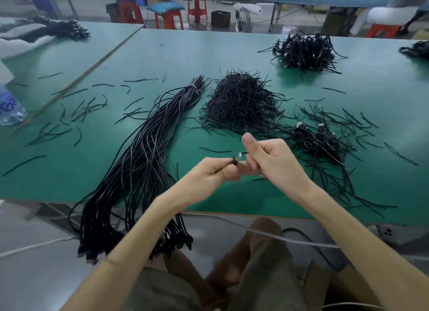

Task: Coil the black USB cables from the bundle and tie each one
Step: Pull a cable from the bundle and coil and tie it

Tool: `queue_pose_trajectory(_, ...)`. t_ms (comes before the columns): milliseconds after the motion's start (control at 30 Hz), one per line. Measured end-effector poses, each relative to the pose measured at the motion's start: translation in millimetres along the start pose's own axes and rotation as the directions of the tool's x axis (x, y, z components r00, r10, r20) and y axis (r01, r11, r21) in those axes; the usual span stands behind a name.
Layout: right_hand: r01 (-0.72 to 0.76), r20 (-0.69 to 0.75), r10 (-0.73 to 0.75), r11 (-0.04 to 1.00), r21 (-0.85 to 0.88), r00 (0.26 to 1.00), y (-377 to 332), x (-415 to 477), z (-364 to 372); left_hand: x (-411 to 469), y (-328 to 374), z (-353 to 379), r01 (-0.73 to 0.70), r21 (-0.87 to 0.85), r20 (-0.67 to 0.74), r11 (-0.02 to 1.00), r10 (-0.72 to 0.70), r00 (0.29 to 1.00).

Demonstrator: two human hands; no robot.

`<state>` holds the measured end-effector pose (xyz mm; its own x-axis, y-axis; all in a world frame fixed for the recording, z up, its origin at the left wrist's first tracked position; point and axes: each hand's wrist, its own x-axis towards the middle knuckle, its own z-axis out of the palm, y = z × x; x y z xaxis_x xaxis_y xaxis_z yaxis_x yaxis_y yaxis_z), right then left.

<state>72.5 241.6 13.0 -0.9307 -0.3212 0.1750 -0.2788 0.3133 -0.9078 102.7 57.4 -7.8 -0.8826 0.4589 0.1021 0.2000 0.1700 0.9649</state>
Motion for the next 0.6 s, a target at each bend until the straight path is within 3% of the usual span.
queue_pose_trajectory(133, 0.117, -0.075, -0.131, 0.978, -0.174, 0.988, -8.6, -8.5, 11.8, 3.5, -4.5, 12.3, 0.013, -0.203, -0.245, 0.979, -0.063, 0.967)
queue_pose_trajectory(200, 0.149, -0.088, -0.171, 0.966, -0.213, 0.981, -8.7, -13.1, 16.6, 7.9, -2.7, 14.4, -0.028, -0.431, -0.286, 0.902, -0.107, 0.952)
queue_pose_trajectory(267, 0.162, -0.078, -0.184, 0.959, -0.234, 0.980, -4.8, -18.3, 25.0, 13.7, 4.3, 9.2, -0.073, -0.758, -0.253, 0.649, -0.188, 0.949)
queue_pose_trajectory(333, 0.165, -0.015, -0.175, 0.953, -0.254, 0.985, 3.2, -23.7, 35.1, 14.2, 11.6, -5.8, -0.175, -0.944, -0.237, 0.279, -0.209, 0.949)
queue_pose_trajectory(367, 0.156, 0.014, -0.158, 0.952, -0.262, 0.987, 8.4, -25.1, 38.1, 12.9, 14.2, -13.9, -0.215, -0.963, -0.245, 0.161, -0.202, 0.948)
queue_pose_trajectory(400, 0.140, 0.024, -0.139, 0.949, -0.283, 0.990, 14.0, -24.1, 37.6, 9.4, 17.6, -20.9, -0.234, -0.962, -0.257, 0.139, -0.177, 0.950)
queue_pose_trajectory(433, 0.116, 0.012, -0.118, 0.943, -0.313, 0.993, 19.2, -21.0, 33.8, 5.1, 20.1, -27.0, -0.237, -0.948, -0.271, 0.212, -0.150, 0.951)
queue_pose_trajectory(467, 0.085, -0.018, -0.097, 0.938, -0.337, 0.995, 23.6, -15.3, 27.7, -0.7, 21.2, -32.5, -0.228, -0.890, -0.296, 0.395, -0.121, 0.947)
queue_pose_trajectory(533, 0.018, -0.106, -0.059, 0.937, -0.349, 0.993, 29.3, -1.2, 12.9, -12.9, 23.5, -38.0, -0.139, -0.534, -0.283, 0.834, -0.021, 0.959)
queue_pose_trajectory(567, -0.005, -0.154, -0.053, 0.935, -0.354, 0.987, 30.2, 6.1, 6.8, -15.6, 22.4, -37.1, -0.087, -0.314, -0.202, 0.945, 0.023, 0.979)
queue_pose_trajectory(600, -0.018, -0.194, -0.056, 0.931, -0.363, 0.979, 29.4, 12.8, 4.1, -16.2, 20.2, -33.2, -0.047, -0.133, -0.083, 0.990, 0.037, 0.996)
